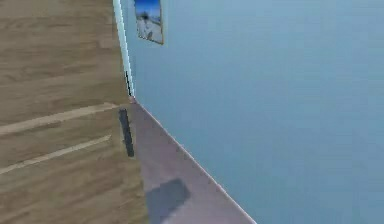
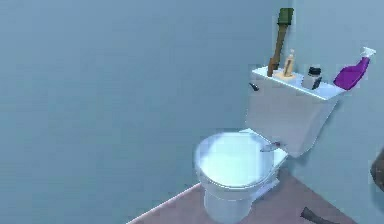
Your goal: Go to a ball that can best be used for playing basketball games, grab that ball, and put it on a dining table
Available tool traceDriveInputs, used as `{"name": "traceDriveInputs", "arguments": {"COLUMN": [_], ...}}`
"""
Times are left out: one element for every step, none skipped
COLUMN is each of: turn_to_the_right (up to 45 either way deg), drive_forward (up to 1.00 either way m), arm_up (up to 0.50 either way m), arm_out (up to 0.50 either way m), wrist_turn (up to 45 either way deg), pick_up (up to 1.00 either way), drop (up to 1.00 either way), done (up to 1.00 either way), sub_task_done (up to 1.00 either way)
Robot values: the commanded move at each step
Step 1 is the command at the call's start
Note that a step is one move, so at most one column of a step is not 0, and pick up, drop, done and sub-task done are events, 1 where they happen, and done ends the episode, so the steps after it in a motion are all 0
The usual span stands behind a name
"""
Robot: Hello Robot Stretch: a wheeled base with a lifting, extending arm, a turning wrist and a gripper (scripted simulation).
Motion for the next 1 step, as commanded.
{"name": "traceDriveInputs", "arguments": {"turn_to_the_right": [0.0], "drive_forward": [1.0], "arm_up": [0.0], "arm_out": [0.0], "wrist_turn": [0.0], "pick_up": [0.0], "drop": [0.0], "done": [0.0], "sub_task_done": [0.0]}}
